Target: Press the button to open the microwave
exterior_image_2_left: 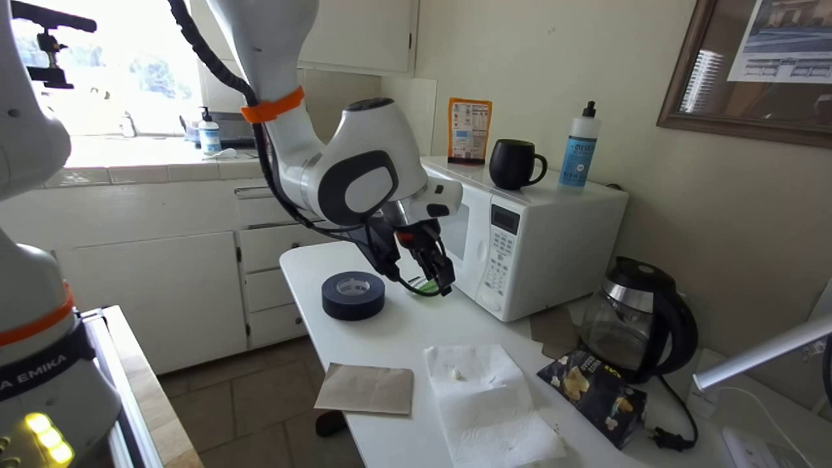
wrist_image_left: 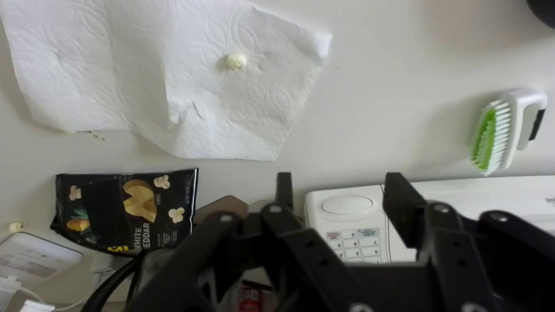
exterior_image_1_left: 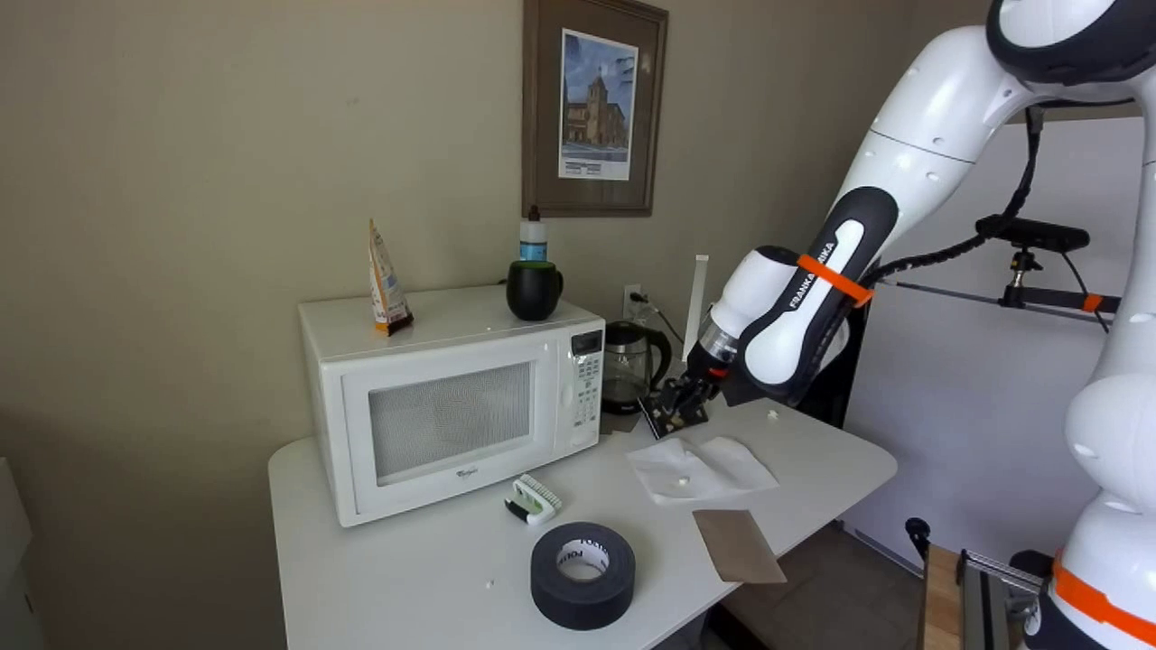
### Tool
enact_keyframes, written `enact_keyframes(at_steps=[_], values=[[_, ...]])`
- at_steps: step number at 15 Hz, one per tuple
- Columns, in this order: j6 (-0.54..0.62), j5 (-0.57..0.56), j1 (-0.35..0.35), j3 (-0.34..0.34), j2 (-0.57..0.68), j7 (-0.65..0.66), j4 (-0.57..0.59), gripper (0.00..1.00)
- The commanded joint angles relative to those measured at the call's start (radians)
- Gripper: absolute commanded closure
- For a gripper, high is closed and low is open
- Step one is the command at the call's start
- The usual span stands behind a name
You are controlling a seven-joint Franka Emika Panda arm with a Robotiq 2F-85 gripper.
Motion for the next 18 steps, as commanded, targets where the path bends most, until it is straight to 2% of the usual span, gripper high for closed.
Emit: enact_keyframes(at_steps=[1, 4, 5, 9, 18], values=[[0.099, 0.144, 0.141, -0.107, 0.186, -0.125, 0.068, 0.73], [0.216, 0.177, 0.164, -0.084, 0.333, -0.144, 0.118, 0.96], [0.254, 0.175, 0.168, -0.076, 0.379, -0.139, 0.14, 0.99], [0.417, 0.159, 0.217, -0.098, 0.538, -0.151, 0.254, 1.0], [0.59, 0.207, 0.286, -0.167, 0.675, -0.166, 0.413, 1.0]])
